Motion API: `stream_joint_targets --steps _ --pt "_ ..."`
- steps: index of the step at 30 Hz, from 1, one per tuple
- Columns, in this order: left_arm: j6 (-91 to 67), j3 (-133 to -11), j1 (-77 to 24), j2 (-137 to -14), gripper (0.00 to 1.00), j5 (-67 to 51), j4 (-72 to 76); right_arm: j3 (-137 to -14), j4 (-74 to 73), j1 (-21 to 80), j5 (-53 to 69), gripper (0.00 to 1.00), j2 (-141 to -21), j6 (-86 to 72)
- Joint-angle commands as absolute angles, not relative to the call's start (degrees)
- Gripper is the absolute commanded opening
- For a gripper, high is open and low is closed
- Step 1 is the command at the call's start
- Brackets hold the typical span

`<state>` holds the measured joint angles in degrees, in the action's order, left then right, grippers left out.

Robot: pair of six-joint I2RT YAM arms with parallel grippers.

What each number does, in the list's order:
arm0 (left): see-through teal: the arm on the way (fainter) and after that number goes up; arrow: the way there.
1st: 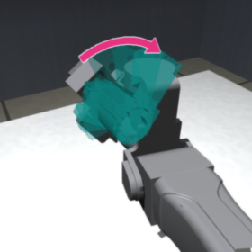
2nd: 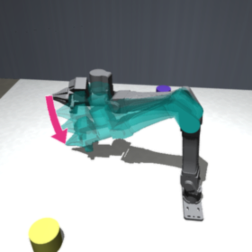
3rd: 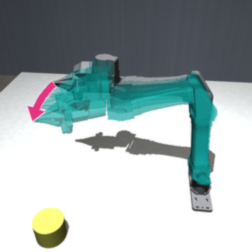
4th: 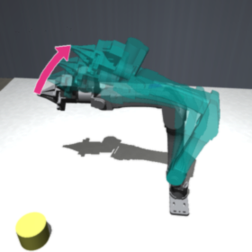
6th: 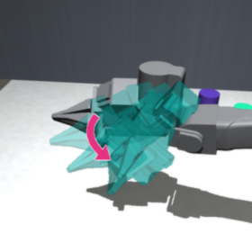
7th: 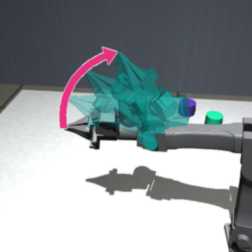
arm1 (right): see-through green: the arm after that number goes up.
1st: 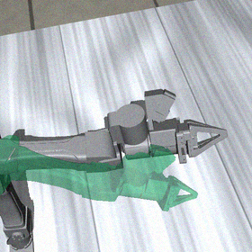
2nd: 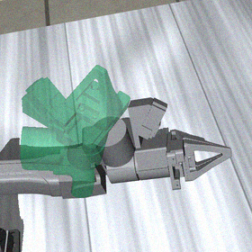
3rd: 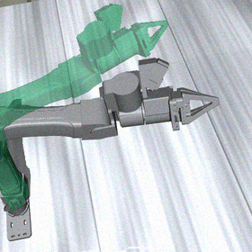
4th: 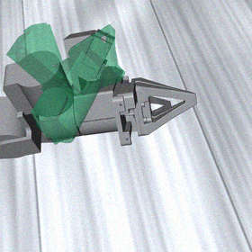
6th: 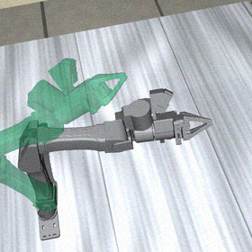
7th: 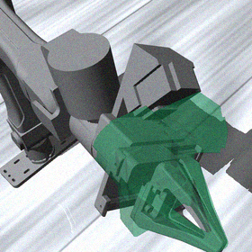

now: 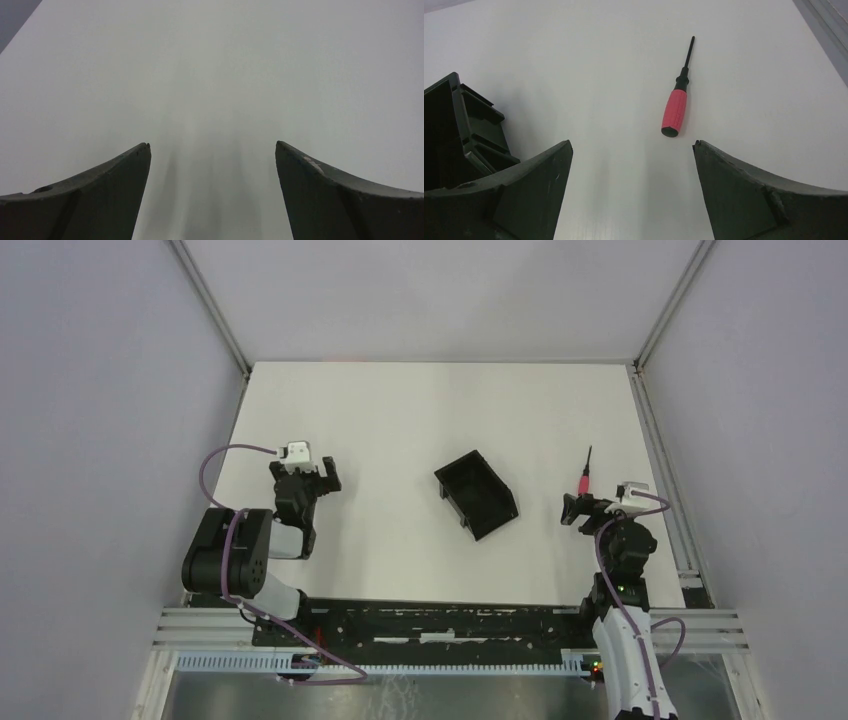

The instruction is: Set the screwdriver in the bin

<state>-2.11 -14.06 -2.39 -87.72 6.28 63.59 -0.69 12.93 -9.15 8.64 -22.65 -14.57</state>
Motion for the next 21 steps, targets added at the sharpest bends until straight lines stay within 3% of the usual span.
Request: stream_joint_targets --steps 1,6,12,21 --pt "-1.14 -14.34 -2.6 -87.95 1.0 6.42 66.63 0.42 16.98 -9.33 7.08 0.98 -23.6 -16.16" --pt "-1.19 -14.33 -2.59 -87.93 1.0 6.42 66.62 -7.32 18.0 -9.35 7.79 0.98 -27.95 -15.81" --pt "-1.19 -14.33 -2.57 -87.92 1.0 6.44 66.55 -23.12 10.44 -9.34 3.21 0.98 -41.74 -12.09" --pt "-1.2 -14.33 -2.58 -87.93 1.0 6.37 66.6 -60.8 -23.18 -9.37 -4.28 0.95 -82.41 -0.55"
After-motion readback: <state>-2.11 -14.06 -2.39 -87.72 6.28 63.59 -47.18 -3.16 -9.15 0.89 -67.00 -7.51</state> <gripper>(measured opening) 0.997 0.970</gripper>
